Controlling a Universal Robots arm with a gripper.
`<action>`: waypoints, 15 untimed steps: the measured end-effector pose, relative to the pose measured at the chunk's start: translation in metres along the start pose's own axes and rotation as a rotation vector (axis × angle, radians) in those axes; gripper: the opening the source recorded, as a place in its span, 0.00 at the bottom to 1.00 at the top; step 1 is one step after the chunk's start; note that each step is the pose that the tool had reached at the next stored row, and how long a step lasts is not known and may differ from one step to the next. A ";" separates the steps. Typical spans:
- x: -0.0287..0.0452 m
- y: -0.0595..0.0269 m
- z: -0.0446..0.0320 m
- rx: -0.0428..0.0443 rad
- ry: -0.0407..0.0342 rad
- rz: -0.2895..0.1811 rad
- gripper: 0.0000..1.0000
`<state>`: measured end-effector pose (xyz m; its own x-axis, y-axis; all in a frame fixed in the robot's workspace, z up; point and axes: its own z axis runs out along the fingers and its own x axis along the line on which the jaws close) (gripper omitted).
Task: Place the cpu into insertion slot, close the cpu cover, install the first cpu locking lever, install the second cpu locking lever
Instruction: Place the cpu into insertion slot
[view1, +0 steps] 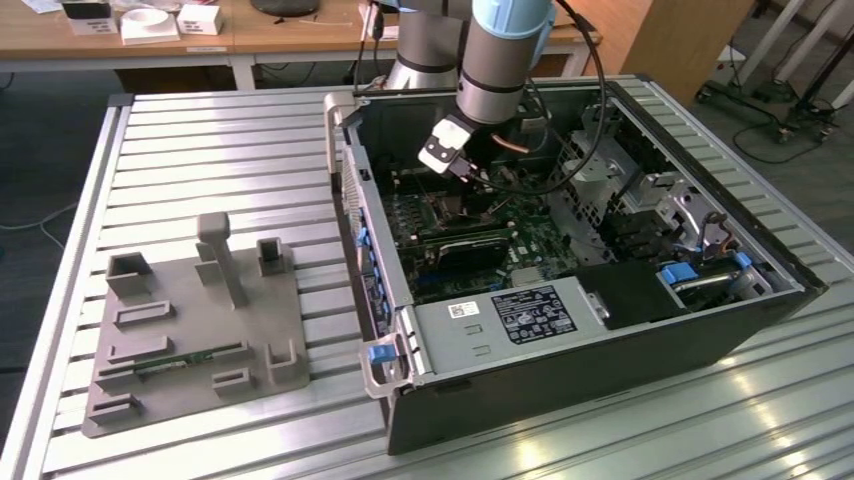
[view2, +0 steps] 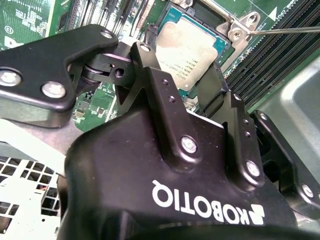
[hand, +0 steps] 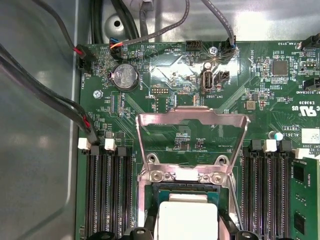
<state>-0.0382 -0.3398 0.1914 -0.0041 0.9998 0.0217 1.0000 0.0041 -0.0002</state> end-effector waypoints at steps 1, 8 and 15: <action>0.0000 0.0000 0.0000 0.0000 0.0000 0.000 0.54; 0.0000 0.0007 0.0000 0.0002 -0.0003 0.000 0.54; 0.0000 0.0026 0.0007 0.0000 -0.0002 0.001 0.54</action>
<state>-0.0356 -0.3398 0.1907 -0.0035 0.9998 0.0215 1.0000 0.0035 -0.0003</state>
